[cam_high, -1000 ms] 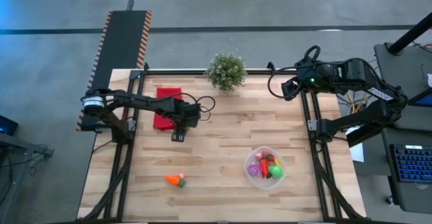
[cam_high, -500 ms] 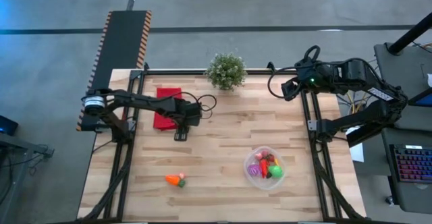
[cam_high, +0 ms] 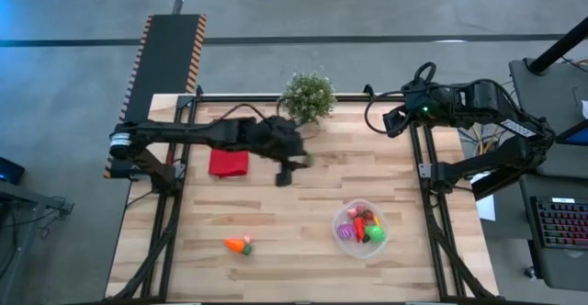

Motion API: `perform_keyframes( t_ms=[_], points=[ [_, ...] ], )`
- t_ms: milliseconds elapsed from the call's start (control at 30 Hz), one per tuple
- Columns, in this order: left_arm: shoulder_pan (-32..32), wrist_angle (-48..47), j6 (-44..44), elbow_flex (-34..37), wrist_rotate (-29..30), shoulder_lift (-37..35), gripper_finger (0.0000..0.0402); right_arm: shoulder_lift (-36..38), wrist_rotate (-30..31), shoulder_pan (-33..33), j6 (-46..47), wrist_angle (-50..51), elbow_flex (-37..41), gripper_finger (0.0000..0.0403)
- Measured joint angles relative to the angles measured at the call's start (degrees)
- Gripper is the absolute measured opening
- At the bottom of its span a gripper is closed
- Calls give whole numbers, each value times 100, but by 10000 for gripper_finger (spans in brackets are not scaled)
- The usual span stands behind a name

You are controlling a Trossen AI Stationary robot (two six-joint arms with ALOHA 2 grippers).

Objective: Pick and placing Produce into tupperware
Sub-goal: Put the red strawberry into the transparent bin

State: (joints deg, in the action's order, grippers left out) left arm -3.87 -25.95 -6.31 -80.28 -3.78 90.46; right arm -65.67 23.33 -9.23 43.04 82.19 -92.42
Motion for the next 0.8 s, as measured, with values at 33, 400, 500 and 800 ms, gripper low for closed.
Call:
perform_keyframes(
  t_ms=[33, 400, 500, 800],
  points=[
    [53, 166, 0, -203, -24, 121, 136, 0, 0, 0, 1, 0, 0, 249],
    [792, 2, -2, -2016, -275, 2091, 136, 34, -109, 0, 91, 22, -2, 249],
    [945, -45, 4, -2487, -446, 2558, 136, 46, -123, 0, 134, 39, -2, 249],
    [1313, -434, 13, -3176, -649, 3472, 136, 66, -127, 0, 302, 81, -2, 249]
  ],
)
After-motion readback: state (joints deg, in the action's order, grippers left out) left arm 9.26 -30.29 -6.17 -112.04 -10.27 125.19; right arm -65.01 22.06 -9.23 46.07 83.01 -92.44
